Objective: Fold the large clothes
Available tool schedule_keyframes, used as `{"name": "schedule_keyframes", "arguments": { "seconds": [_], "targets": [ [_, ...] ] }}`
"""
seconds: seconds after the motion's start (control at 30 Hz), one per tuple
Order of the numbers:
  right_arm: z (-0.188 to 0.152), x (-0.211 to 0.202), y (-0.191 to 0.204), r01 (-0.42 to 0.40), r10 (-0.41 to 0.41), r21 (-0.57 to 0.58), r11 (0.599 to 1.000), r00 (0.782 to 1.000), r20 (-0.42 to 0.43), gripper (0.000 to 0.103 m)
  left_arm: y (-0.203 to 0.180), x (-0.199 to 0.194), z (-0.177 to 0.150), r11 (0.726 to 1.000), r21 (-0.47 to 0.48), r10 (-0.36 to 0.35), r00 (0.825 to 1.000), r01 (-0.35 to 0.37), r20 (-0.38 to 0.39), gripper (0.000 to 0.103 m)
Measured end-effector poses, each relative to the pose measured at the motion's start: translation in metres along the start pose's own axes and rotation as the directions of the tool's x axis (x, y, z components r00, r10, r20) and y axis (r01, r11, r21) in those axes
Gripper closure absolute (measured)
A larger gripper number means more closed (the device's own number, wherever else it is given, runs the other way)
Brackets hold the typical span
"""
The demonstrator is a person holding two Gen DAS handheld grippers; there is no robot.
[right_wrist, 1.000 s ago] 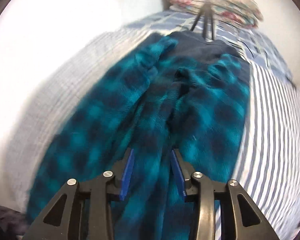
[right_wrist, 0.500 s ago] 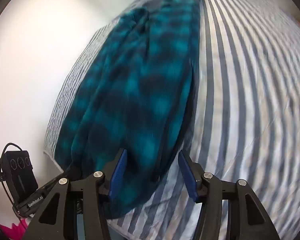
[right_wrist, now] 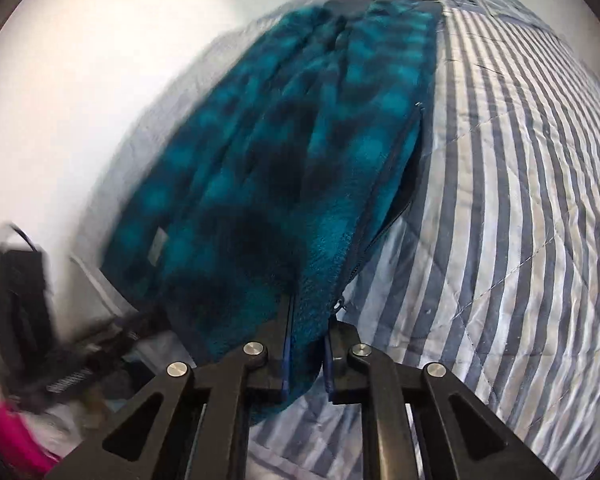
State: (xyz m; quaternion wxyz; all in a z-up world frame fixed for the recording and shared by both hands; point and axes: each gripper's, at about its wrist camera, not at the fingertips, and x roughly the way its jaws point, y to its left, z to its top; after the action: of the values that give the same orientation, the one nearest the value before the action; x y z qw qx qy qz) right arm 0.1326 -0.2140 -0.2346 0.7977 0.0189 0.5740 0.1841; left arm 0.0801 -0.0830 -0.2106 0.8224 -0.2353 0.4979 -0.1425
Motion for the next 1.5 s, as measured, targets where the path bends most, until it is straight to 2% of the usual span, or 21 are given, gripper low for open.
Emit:
{"name": "schedule_keyframes", "arguments": {
  "seconds": [0.03, 0.07, 0.2, 0.27, 0.4, 0.57, 0.7, 0.77, 0.83, 0.93, 0.97, 1.13, 1.2, 1.27, 1.3, 1.4, 1.43, 1.5],
  "targets": [
    [-0.001, -0.001, 0.003, 0.033, -0.033, -0.013, 0.999, 0.999, 0.002, 0.077, -0.004, -0.002, 0.001, 1.0, 0.026, 0.003, 1.0, -0.003, -0.006, 0.095],
    [-0.002, -0.004, 0.003, 0.031, -0.031, -0.006, 0.999, 0.999, 0.011, 0.073, -0.009, -0.007, 0.002, 0.999, 0.045, 0.011, 1.0, -0.011, -0.011, 0.095],
    [0.005, -0.04, -0.001, 0.043, -0.046, 0.031, 0.999, 0.992, 0.115, 0.066, -0.012, -0.034, 0.008, 0.996, 0.092, 0.004, 1.0, -0.002, -0.018, 0.095],
    [0.012, -0.058, -0.003, 0.012, -0.021, 0.052, 0.999, 0.984, 0.178, 0.062, -0.016, -0.053, 0.018, 0.993, 0.116, -0.013, 1.0, 0.016, -0.021, 0.082],
    [0.041, -0.061, 0.002, -0.071, 0.051, 0.087, 0.994, 0.974, 0.22, 0.062, -0.017, -0.089, 0.047, 0.985, 0.172, 0.0, 1.0, -0.002, 0.01, 0.082],
    [0.066, -0.03, 0.023, -0.106, 0.086, 0.102, 0.989, 0.978, 0.189, 0.062, -0.003, -0.113, 0.102, 0.978, 0.194, 0.061, 0.996, -0.073, 0.066, 0.082],
    [0.076, 0.008, 0.036, -0.011, -0.003, 0.112, 0.994, 0.991, 0.13, 0.062, 0.019, -0.12, 0.13, 0.977, 0.189, 0.082, 0.992, -0.099, 0.097, 0.082],
    [0.078, 0.027, 0.037, -0.009, -0.002, 0.14, 0.99, 0.997, 0.083, 0.061, 0.033, -0.117, 0.136, 0.98, 0.173, 0.087, 0.992, -0.102, 0.09, 0.082],
    [0.079, 0.037, 0.04, 0.027, -0.035, 0.131, 0.991, 0.998, 0.061, 0.061, 0.045, -0.112, 0.141, 0.988, 0.132, 0.07, 0.995, -0.078, 0.064, 0.082],
    [0.079, 0.04, 0.045, 0.064, -0.072, 0.125, 0.99, 0.996, 0.058, 0.082, 0.057, -0.109, 0.145, 0.993, 0.098, 0.059, 0.997, -0.063, 0.04, 0.082],
    [0.078, 0.039, 0.044, 0.063, -0.072, 0.129, 0.99, 0.996, 0.061, 0.095, 0.057, -0.11, 0.146, 0.992, 0.105, 0.06, 0.997, -0.064, 0.043, 0.082],
    [0.072, 0.012, 0.034, -0.055, 0.029, 0.178, 0.983, 0.989, 0.145, 0.099, 0.053, -0.116, 0.148, 0.991, 0.127, 0.035, 0.998, -0.042, 0.057, 0.082],
    [0.069, -0.003, 0.04, -0.14, 0.107, 0.162, 0.977, 0.974, 0.199, 0.1, 0.049, -0.119, 0.146, 0.991, 0.132, 0.028, 0.998, -0.036, 0.061, 0.082],
    [0.069, -0.001, 0.053, -0.142, 0.113, 0.124, 0.982, 0.971, 0.212, 0.1, 0.046, -0.118, 0.146, 0.989, 0.143, 0.029, 0.998, -0.037, 0.061, 0.082],
    [0.069, 0.008, 0.06, -0.113, 0.092, 0.104, 0.988, 0.978, 0.187, 0.1, 0.044, -0.117, 0.145, 0.988, 0.147, 0.029, 0.998, -0.037, 0.055, 0.082],
    [0.067, 0.039, 0.068, -0.044, 0.036, 0.078, 0.996, 0.995, 0.096, 0.093, 0.041, -0.116, 0.143, 0.987, 0.155, 0.038, 0.998, -0.045, 0.053, 0.082],
    [0.065, 0.041, 0.067, -0.054, 0.047, 0.086, 0.995, 0.995, 0.084, 0.091, 0.04, -0.117, 0.143, 0.986, 0.16, 0.043, 0.997, -0.052, 0.058, 0.082],
    [0.063, 0.029, 0.064, -0.128, 0.118, 0.097, 0.987, 0.987, 0.111, 0.075, 0.04, -0.118, 0.143, 0.984, 0.166, 0.05, 0.996, -0.061, 0.068, 0.082]
  ]
}}
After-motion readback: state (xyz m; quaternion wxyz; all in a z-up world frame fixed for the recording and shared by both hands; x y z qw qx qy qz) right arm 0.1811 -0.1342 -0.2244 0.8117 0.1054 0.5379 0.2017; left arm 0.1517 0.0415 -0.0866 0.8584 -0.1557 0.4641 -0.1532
